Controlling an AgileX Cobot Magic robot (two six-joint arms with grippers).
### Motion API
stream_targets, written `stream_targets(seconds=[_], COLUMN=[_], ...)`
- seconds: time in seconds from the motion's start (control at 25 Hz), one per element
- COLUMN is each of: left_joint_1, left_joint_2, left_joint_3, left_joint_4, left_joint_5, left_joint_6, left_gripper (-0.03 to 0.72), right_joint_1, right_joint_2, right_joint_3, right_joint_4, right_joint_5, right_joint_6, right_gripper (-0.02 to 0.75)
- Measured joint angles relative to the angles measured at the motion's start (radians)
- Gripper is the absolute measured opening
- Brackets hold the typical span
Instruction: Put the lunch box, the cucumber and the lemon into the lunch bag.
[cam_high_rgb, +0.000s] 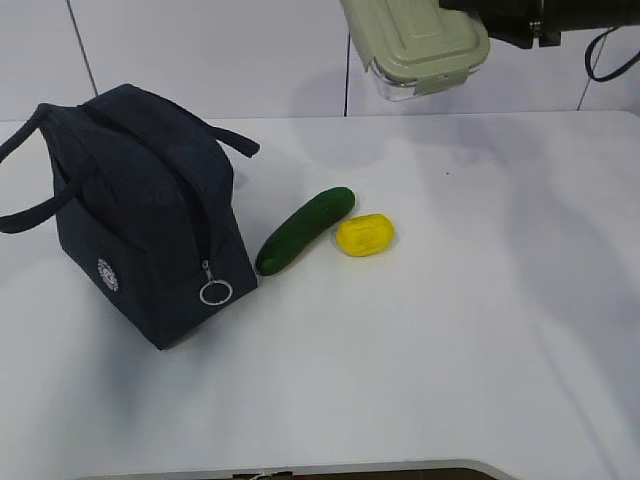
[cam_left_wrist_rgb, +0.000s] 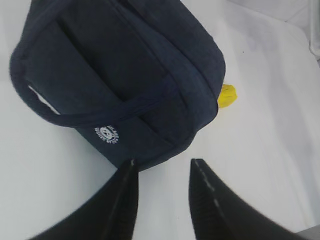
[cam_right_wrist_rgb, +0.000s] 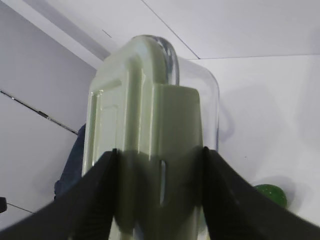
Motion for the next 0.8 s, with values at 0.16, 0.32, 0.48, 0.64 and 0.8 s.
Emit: stream_targets(seconds=[0.16,0.32,0.48,0.64,0.8], left_joint_1=[0.0,0.0,0.0,0.0,0.0], left_joint_2=[0.062,0.125,0.193,0.265,0.321], left_joint_3=[0.0,0.0,0.0,0.0,-0.003], left_joint_4=[-0.106,-0.167,-0.288,-0.4,-0.504], left_joint_5=[-0.02,-0.035,-0.051,-0.068,-0.078], left_joint_6=[0.05,0.073,0.159,0.252,0.337], left_gripper=[0.324,0.387,0.398,0.4,0.4], right_joint_1=[0.025,0.044,0.068,0.096,0.121], right_joint_2=[0.0,0.0,0.0,0.0,0.0], right_joint_3=[-0.03,-0.033,-0.033,-0.033,-0.033], right_joint_4=[-0.002,-0.002,-0.002,-0.002,-0.002], right_joint_5=[0.003,0.004,0.004,0.008,0.007], right_joint_6=[0.008,0.017,0.019,0.019,0.021], right_gripper=[0.381,0.381,0.38,0.38,0.38])
